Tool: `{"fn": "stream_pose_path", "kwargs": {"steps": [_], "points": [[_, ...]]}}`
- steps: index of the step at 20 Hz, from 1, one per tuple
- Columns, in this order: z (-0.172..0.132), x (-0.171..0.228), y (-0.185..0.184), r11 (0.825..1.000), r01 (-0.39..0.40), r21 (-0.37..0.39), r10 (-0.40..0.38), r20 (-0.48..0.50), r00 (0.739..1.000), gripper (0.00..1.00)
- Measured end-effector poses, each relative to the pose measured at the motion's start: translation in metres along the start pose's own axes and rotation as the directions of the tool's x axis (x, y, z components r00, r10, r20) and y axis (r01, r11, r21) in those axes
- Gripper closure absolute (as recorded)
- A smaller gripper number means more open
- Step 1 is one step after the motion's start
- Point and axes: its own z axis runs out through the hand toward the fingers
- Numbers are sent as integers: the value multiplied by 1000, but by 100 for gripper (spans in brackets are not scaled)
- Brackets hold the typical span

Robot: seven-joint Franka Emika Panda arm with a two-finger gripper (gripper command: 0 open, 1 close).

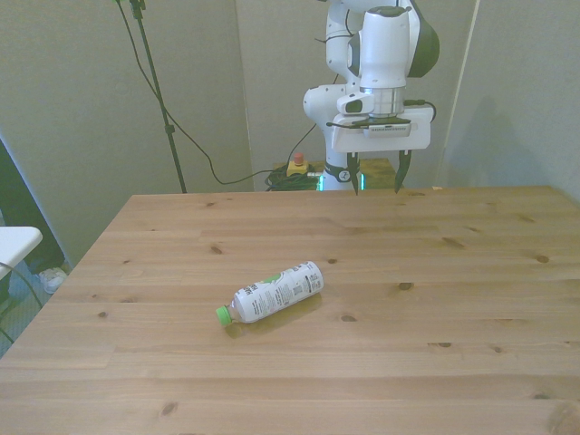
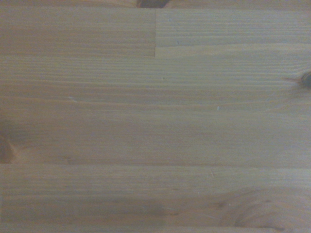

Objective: Stand the water bottle

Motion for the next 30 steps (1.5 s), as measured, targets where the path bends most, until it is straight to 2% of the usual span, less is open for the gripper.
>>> {"fn": "stream_pose_path", "kwargs": {"steps": [6, 11, 14, 17, 23, 27, 30], "points": [[-6, 20, -12, 999, -11, 30, 11, -17, 1000, 0], [-36, 94, -19, 990, -110, 90, 115, -54, 992, 0], [-50, 152, -12, 975, -187, 118, 198, -82, 977, 0], [-52, 204, -8, 961, -246, 129, 260, -106, 960, 0], [-18, 293, -14, 928, -352, 120, 367, -140, 920, 0], [-14, 299, -11, 916, -380, 124, 395, -124, 910, 0], [-7, 320, 7, 884, -444, 149, 461, -112, 880, 0]]}}
